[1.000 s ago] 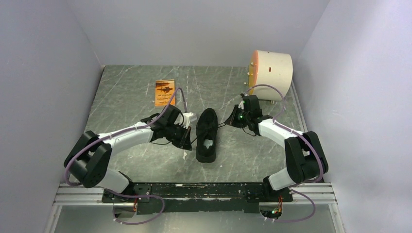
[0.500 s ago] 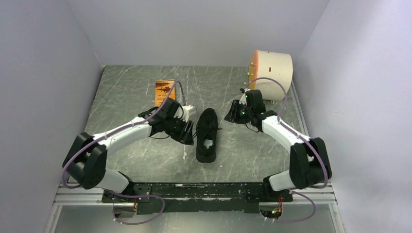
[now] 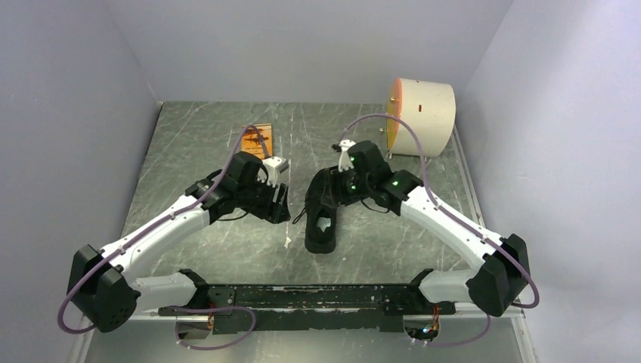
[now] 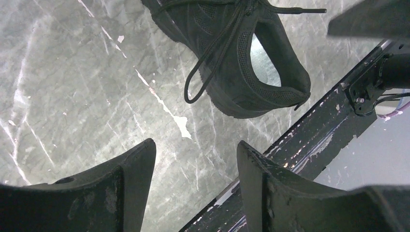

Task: Tie the shoes

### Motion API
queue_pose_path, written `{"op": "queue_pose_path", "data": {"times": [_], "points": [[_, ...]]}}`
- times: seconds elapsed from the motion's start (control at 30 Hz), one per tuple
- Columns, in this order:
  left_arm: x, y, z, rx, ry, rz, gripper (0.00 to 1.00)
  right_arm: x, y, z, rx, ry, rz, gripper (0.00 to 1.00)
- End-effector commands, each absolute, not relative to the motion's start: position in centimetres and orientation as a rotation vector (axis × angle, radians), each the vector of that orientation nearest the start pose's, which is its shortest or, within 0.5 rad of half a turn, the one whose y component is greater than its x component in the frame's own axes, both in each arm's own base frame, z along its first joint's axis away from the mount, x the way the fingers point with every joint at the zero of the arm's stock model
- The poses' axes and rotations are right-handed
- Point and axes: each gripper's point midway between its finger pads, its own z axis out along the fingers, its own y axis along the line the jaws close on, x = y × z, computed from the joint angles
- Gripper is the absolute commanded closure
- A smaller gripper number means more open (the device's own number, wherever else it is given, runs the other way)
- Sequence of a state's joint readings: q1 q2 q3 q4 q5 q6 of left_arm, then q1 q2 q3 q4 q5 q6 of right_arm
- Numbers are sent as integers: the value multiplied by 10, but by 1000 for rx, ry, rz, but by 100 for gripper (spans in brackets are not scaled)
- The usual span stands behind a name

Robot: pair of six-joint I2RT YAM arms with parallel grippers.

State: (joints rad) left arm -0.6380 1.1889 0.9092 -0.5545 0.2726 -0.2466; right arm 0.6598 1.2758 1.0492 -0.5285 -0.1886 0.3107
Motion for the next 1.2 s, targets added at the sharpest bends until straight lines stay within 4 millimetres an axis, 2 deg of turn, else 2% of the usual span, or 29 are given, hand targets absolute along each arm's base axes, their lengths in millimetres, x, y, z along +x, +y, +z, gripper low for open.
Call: {"op": "queue_pose_path", "data": {"times": [0.0,0.13,0.2,0.33,0.47,0.5,0.63,0.83,0.97,1.17], "points": [[207,-218,145,562,2433,-698,34,236,260,165,-483,2424,609,50],[204,-218,151,572,2411,-718,35,233,274,151,-522,2455,541,50],[203,-218,153,584,2404,-717,35,234,277,147,-538,2455,475,54],[204,-216,155,606,2398,-698,36,237,275,149,-534,2447,333,71],[206,-213,158,625,2386,-675,36,241,279,152,-517,2422,307,98],[206,-213,158,629,2385,-674,36,242,281,152,-519,2422,312,100],[207,-216,157,647,2384,-681,36,241,291,164,-525,2390,350,100],[207,-219,155,652,2384,-694,36,229,314,191,-583,2322,550,100],[208,-218,154,651,2385,-686,36,217,329,201,-609,2313,682,100],[209,-215,151,639,2390,-665,36,187,351,208,-670,2310,943,100]]}}
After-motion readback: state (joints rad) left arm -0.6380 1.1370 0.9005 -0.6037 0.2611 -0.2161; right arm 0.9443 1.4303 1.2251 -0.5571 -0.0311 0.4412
